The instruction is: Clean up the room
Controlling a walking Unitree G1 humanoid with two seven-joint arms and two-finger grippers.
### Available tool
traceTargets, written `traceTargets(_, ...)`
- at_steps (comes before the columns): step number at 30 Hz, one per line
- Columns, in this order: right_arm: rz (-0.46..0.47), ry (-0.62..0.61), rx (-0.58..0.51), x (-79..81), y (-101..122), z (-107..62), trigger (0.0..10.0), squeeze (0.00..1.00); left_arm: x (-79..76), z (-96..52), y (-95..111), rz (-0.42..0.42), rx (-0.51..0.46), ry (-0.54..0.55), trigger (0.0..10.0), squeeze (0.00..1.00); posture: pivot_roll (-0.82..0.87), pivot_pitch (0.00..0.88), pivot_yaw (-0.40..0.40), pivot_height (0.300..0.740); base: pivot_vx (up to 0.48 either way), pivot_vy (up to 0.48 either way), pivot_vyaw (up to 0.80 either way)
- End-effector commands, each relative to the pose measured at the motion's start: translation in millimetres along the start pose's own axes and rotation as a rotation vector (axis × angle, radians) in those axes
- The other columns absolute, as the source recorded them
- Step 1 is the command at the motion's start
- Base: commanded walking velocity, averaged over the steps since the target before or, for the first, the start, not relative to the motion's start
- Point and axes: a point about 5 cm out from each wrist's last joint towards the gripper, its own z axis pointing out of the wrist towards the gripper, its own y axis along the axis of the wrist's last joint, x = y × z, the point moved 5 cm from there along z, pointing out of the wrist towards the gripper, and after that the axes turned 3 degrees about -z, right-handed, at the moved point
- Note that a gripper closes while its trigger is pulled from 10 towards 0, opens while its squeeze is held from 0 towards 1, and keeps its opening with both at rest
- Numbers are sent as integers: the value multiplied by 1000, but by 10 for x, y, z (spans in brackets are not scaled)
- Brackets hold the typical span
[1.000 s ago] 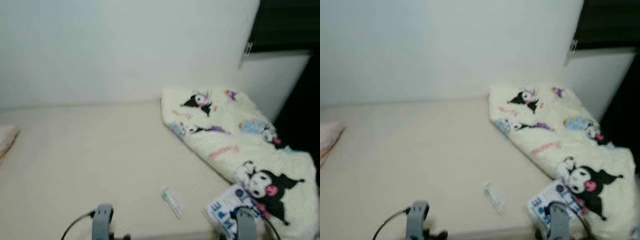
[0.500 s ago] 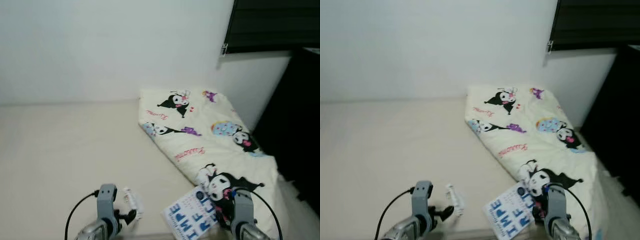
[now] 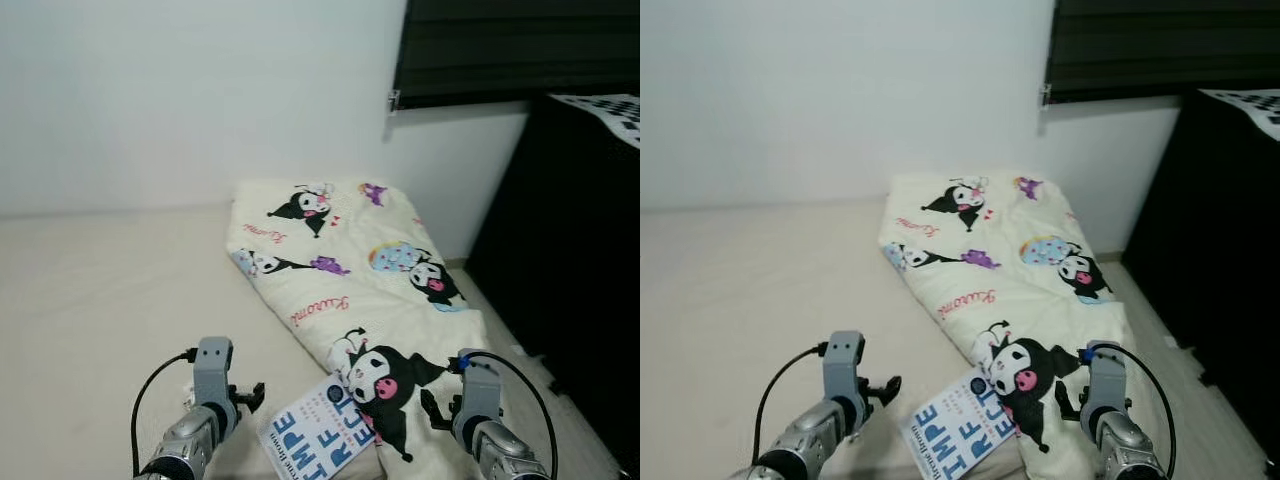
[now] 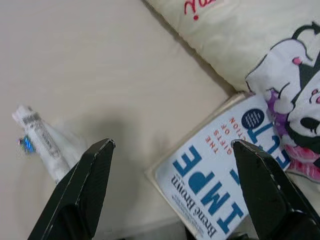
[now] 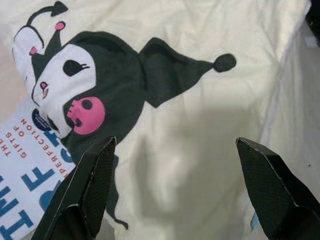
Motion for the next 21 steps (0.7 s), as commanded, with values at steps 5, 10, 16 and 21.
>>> traceTargets(5, 17, 43, -38, 114, 168, 52, 10000, 0, -4, 41, 227, 76, -74, 40, 10000, 0, -147, 0, -3, 734, 0, 0, 0)
traceTargets(10, 29, 47, -94, 94, 352, 69, 10000, 0, -13, 58, 266, 101, -76, 64, 10000, 0, -147, 0, 0, 714, 0, 0, 0)
traceTargets(16, 55, 86, -189, 100, 685, 84, 10000, 0, -161, 90, 210, 143, -40, 60, 10000, 0, -144, 0, 3, 689, 0, 0, 0)
traceTargets(21, 52, 143, -216, 217, 768, 91, 10000, 0, -166, 96, 208, 148, -36, 80, 10000, 0, -144, 0, 1, 669, 0, 0, 0)
